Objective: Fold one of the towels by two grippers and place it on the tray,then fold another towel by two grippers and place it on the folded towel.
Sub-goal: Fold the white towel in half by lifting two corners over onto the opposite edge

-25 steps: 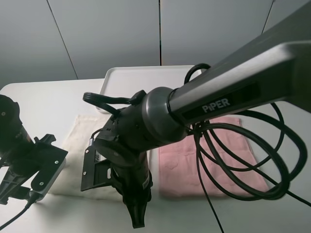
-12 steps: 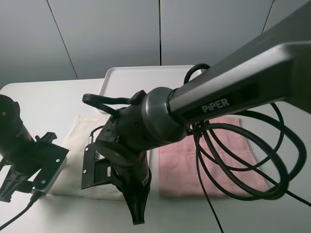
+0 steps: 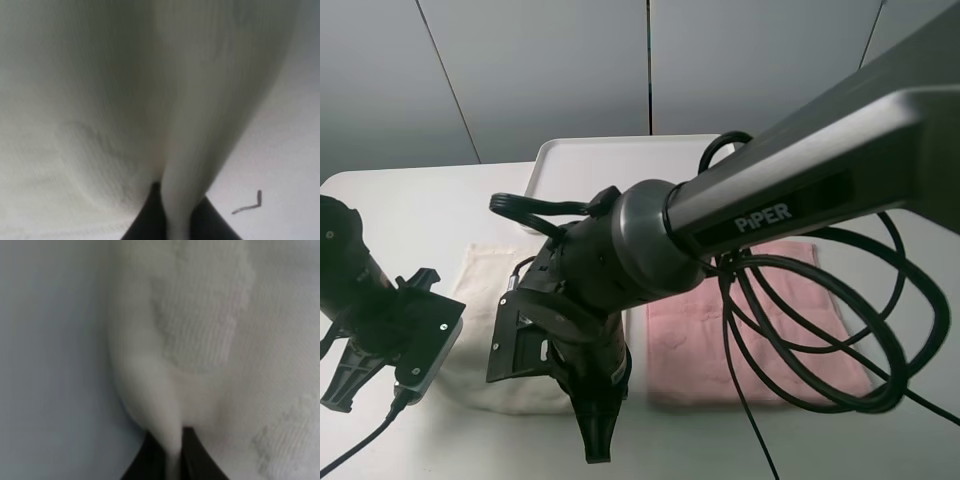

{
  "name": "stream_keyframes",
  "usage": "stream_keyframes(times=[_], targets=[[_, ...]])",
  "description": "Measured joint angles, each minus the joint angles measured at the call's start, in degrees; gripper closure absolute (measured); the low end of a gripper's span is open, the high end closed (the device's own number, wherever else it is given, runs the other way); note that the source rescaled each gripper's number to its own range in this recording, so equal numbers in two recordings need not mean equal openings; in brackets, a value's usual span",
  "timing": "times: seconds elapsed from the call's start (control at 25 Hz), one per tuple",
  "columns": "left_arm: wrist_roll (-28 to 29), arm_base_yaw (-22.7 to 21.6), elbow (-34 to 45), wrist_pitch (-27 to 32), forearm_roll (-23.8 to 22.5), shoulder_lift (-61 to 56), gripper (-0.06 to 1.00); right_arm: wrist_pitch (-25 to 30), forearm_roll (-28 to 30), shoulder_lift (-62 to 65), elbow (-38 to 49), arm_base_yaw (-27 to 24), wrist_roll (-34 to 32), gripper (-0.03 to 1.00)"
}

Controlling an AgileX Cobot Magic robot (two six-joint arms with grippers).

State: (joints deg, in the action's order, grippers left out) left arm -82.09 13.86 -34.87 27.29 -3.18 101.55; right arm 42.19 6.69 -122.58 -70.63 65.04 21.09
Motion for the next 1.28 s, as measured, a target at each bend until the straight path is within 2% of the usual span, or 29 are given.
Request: stream_keyframes(times=[0.2,0.44,0.64,0.76,1.0,1.12,1.28], targets=[[3.16,0.00,0.30,-0.13,0.24,-2.52,0.93,0.16,0.00,0.80,0.00,0.00,-2.63,0.96],[7.93,0.00,0.38,-0.37,0.74,-6.08,0.93,4.45,0.45,4.96,-1.88,0.00,-7.24,0.97],[12.47,-0.40,0.38,-1.66,2.81,-10.34,0.93,6.57,5.25,8.67,-3.47,0.00,-12.66,0.97],[14.22,-2.42,0.43,-3.41,7.00,-12.93,0.93,7.07,9.81,10.39,-3.94,0.00,-19.02,0.97],[14.70,-6.43,0.43,-9.22,20.37,-15.31,0.93,6.96,16.24,10.89,-4.30,-0.12,-29.70,0.97],[14.70,-6.91,0.43,-12.22,24.40,-15.31,0.93,5.29,18.89,10.89,-4.30,-1.50,-36.50,0.97],[14.70,-6.91,0.43,-16.48,28.81,-15.31,0.93,3.90,19.69,10.89,-4.30,-3.97,-40.74,0.97]])
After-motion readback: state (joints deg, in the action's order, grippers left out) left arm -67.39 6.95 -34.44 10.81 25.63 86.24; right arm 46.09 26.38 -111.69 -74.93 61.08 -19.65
